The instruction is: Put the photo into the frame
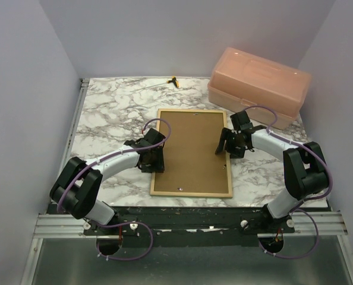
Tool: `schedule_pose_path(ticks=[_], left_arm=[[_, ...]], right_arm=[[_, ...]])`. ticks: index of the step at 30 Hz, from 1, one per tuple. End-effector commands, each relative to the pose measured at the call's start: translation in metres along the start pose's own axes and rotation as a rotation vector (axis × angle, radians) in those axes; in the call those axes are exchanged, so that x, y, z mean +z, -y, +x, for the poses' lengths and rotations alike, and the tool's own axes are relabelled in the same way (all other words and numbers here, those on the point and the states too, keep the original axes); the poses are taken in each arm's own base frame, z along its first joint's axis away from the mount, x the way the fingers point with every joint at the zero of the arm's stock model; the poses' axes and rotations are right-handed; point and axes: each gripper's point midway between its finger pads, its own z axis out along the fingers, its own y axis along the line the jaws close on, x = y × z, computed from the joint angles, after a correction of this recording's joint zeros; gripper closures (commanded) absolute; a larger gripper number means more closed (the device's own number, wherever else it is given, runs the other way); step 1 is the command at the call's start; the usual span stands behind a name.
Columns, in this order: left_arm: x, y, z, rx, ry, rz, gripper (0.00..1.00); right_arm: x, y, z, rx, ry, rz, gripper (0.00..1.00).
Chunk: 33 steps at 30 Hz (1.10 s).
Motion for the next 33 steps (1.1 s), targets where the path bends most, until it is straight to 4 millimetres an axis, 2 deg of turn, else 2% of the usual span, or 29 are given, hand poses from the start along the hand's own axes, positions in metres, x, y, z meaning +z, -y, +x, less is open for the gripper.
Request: schedule_pose_path(ticks=[1, 4, 11, 14, 20, 25, 33], left_arm=[[0.0, -0.032, 0.01, 0.015, -0.015, -0.145, 0.81], [-0.001, -0.03, 0.011, 0.017, -0.021, -0.137, 0.84], [-0.011, -0.027, 0.011, 0.008, -0.005, -0.102, 0.83], [-0.017, -0.023, 0.011, 0.013, 0.0, -0.076, 0.7], [-0.019, -0.024, 0.014, 0.017, -0.008, -0.069, 0.35], [-0.022, -0.023, 0.014, 0.015, -0.004, -0.048, 0.34], [-0.026, -0.04, 0.021, 0.027, -0.011, -0.116, 0.44]], right_arm=[[0.008, 0.0, 0.015, 0.009, -0.05, -0.018, 0.29], [0.008, 0.001, 0.015, 0.008, -0.05, -0.015, 0.29], [0.007, 0.003, 0.017, 0.006, -0.051, -0.011, 0.29], [0.008, 0.004, 0.019, 0.005, -0.055, -0.009, 0.29], [0.006, 0.004, 0.019, 0.003, -0.053, -0.013, 0.29], [0.004, 0.003, 0.02, -0.003, -0.057, -0.019, 0.29], [0.002, 0.01, 0.019, 0.001, -0.032, 0.016, 0.33]])
